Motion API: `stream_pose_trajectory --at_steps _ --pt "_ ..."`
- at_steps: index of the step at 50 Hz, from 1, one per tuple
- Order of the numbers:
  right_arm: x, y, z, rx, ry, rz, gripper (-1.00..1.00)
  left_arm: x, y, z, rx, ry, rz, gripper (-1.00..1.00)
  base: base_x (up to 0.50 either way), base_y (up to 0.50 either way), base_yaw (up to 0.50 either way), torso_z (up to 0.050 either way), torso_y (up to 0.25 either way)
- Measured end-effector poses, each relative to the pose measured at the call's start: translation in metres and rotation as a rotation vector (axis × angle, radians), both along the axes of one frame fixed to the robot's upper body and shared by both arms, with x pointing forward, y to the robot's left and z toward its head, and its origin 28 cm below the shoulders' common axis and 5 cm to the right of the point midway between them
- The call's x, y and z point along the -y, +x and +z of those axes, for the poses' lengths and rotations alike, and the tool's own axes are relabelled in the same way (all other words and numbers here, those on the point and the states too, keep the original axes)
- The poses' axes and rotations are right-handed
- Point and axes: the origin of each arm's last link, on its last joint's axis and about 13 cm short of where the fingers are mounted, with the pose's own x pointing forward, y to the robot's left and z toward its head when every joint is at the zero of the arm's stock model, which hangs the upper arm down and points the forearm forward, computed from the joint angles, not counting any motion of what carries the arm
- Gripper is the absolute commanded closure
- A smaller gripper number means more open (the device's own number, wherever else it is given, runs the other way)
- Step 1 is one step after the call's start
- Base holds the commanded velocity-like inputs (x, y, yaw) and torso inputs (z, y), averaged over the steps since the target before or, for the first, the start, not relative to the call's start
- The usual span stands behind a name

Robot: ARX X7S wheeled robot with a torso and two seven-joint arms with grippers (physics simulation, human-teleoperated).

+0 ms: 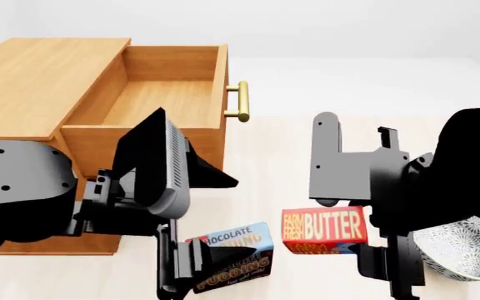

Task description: Put the butter at the back in the top drawer of the cabinet and close it.

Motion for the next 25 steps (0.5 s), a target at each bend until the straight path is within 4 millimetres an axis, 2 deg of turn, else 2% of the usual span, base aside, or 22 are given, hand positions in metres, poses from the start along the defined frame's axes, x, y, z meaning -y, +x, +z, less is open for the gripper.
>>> stream_pose_trajectory --at_steps 25 --pt "-0.016 -0.006 0.007 0.020 0.000 0.071 1.00 0.010 0.010 -0.008 -0.002 0.046 -0.039 -1.00 0.00 0.00 0.00 0.000 0.001"
